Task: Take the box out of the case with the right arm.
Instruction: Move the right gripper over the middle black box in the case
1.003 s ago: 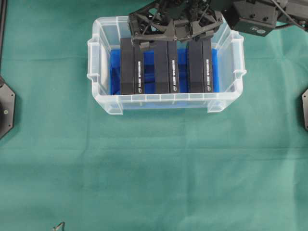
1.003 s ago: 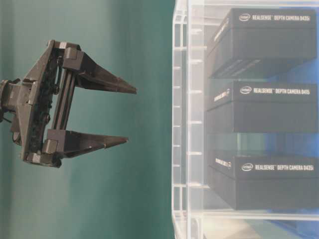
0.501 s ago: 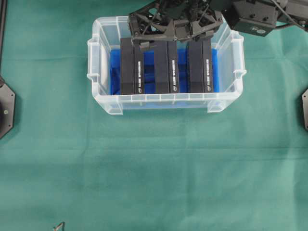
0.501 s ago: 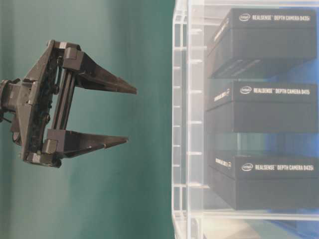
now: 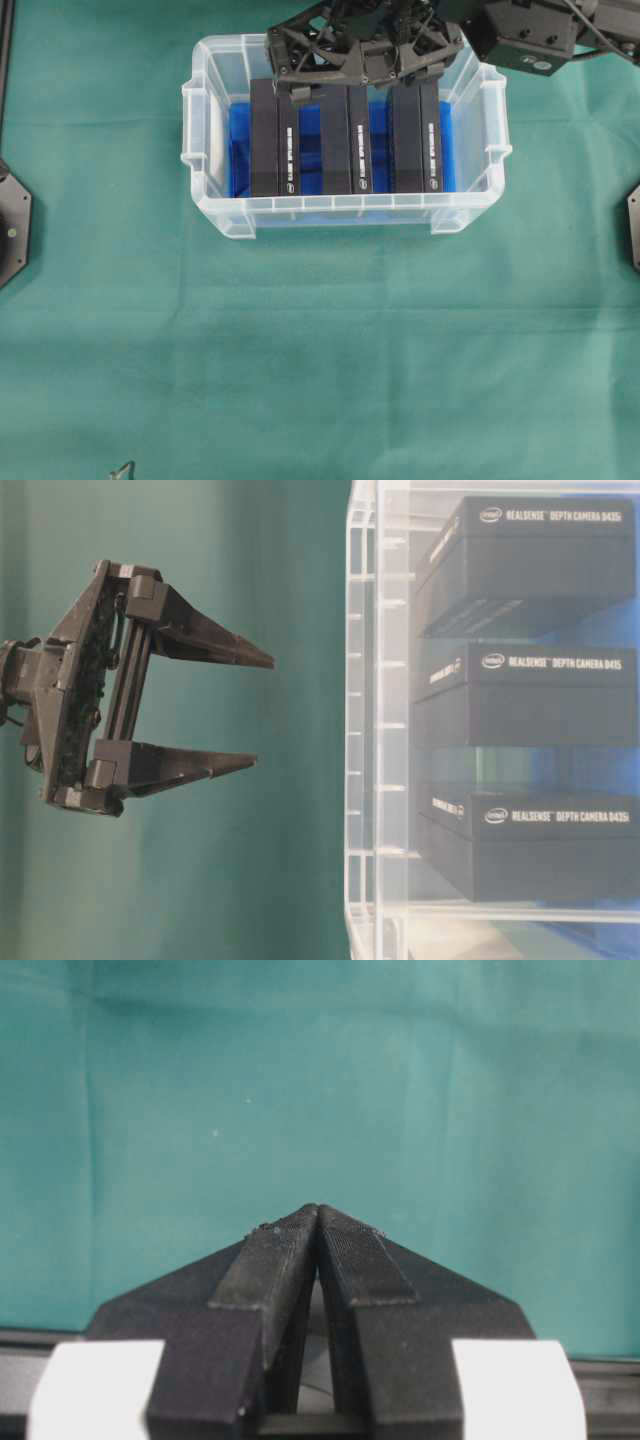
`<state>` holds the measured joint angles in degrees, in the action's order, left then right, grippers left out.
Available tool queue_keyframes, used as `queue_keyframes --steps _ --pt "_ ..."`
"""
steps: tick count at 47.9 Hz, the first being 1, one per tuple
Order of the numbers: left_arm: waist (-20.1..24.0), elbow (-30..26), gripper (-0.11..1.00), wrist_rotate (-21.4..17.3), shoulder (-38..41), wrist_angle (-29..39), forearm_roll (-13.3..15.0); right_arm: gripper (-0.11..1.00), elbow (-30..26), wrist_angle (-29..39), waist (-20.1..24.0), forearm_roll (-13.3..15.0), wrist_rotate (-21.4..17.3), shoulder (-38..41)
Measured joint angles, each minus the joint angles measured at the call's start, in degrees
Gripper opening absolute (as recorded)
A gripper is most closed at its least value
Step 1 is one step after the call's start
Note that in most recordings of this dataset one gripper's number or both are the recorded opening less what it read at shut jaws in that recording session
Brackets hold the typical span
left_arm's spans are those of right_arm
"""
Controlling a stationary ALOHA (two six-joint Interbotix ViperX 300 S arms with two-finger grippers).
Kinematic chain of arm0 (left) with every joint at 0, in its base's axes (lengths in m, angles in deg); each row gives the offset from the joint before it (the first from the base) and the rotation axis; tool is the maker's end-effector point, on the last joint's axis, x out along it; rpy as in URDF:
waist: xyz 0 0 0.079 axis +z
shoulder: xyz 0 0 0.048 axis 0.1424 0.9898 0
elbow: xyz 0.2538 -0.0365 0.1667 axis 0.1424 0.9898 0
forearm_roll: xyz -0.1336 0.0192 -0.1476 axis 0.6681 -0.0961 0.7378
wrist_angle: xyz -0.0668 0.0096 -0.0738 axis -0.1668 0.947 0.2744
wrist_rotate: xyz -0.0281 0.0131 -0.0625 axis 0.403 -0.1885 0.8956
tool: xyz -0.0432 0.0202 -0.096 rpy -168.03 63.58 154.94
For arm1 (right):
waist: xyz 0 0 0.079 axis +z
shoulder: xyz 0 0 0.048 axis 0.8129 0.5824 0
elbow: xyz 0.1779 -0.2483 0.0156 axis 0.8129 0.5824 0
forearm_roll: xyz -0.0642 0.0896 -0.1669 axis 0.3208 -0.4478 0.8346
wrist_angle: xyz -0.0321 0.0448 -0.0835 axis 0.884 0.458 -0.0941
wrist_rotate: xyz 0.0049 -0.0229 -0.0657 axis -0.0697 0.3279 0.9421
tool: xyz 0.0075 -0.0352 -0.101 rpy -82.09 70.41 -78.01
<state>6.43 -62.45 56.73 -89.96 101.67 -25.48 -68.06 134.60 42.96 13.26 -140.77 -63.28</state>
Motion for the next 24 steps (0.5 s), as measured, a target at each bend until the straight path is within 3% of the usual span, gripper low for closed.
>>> queue_keyframes --steps 24 --pt "0.0 0.0 0.02 0.0 0.0 -0.1 0.0 0.92 0.5 -0.1 0.0 0.1 0.2 1.2"
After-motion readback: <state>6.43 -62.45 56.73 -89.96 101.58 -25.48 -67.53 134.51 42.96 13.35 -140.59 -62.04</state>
